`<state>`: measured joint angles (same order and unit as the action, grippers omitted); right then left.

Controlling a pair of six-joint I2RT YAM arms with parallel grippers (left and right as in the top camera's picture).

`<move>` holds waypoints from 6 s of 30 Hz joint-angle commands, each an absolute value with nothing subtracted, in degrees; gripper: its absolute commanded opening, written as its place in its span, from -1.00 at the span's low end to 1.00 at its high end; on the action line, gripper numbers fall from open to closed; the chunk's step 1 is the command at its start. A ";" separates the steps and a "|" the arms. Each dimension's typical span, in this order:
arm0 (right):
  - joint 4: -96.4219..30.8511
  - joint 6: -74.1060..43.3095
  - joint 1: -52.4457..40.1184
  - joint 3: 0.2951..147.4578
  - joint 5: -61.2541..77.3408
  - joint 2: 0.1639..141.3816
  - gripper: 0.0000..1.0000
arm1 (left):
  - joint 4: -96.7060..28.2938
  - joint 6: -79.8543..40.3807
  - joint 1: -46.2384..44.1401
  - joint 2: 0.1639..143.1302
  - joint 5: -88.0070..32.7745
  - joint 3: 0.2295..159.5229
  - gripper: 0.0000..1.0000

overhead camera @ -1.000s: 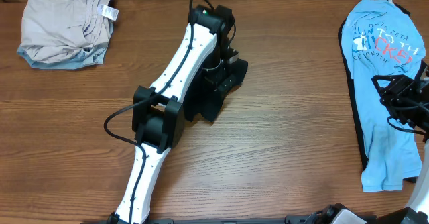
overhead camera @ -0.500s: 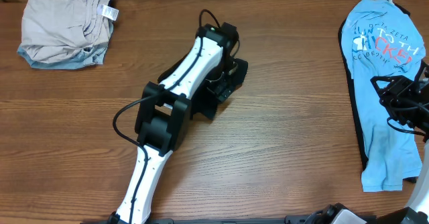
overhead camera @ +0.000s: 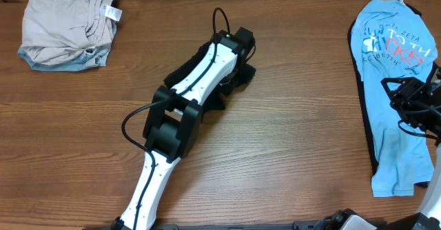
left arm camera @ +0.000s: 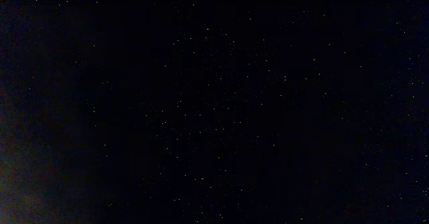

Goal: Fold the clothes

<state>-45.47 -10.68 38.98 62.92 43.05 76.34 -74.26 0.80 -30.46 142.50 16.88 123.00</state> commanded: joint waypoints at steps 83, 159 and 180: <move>-54.19 -6.50 39.09 73.69 33.39 73.73 0.13 | -51.53 -2.98 5.78 130.54 18.11 155.04 1.00; 3.18 -7.38 -6.09 0.47 3.25 8.99 1.00 | -66.43 -2.98 -1.91 124.38 18.13 155.00 0.99; -4.47 -7.42 -6.31 0.45 3.03 0.12 1.00 | -66.43 -3.01 -1.91 124.38 18.13 155.00 1.00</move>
<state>-4.64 -7.64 -5.78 1.06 3.79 0.80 -66.46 -4.08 -1.78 123.90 18.55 154.98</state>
